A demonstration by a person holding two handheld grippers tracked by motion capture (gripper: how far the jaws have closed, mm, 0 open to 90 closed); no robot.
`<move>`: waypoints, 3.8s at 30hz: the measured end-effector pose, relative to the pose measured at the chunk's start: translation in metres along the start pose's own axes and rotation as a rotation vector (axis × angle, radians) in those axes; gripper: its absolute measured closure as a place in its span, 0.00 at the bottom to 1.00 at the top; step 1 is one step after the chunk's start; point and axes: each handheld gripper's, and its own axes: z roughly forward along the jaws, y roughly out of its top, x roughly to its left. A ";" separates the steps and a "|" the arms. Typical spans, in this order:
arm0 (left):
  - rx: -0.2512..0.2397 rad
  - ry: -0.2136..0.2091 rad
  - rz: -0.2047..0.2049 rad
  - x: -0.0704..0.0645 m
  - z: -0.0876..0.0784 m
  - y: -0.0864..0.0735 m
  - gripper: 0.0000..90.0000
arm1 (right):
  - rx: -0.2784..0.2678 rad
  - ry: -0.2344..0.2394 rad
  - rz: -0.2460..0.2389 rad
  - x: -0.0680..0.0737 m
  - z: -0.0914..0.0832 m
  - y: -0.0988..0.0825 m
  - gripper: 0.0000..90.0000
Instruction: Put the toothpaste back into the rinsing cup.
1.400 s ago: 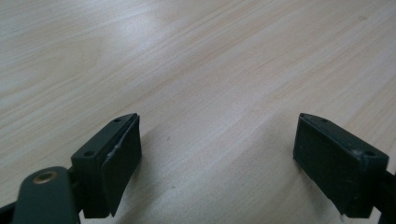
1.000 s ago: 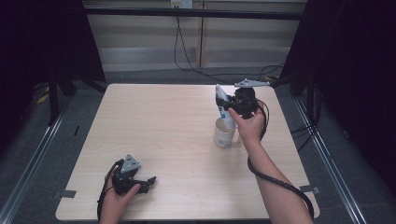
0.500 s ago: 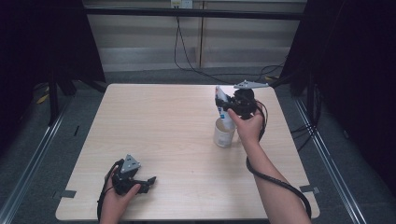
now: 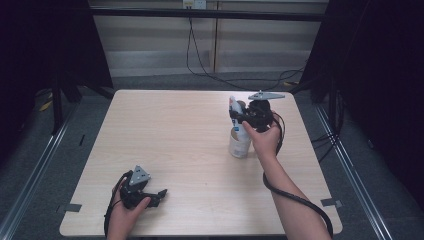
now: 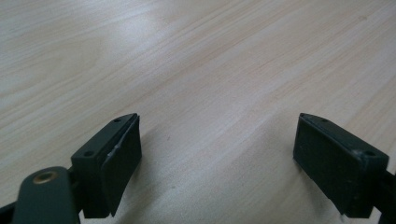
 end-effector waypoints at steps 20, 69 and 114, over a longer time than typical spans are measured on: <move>0.000 0.000 0.000 0.000 0.000 0.000 0.17 | 0.011 0.008 -0.006 -0.001 -0.001 -0.013 0.70; 0.000 0.001 0.001 0.000 0.000 0.000 0.17 | 0.095 0.020 -0.039 0.004 -0.006 -0.049 0.66; 0.001 -0.001 0.000 0.000 0.000 0.000 0.17 | 0.095 0.031 -0.033 0.004 -0.018 -0.058 0.56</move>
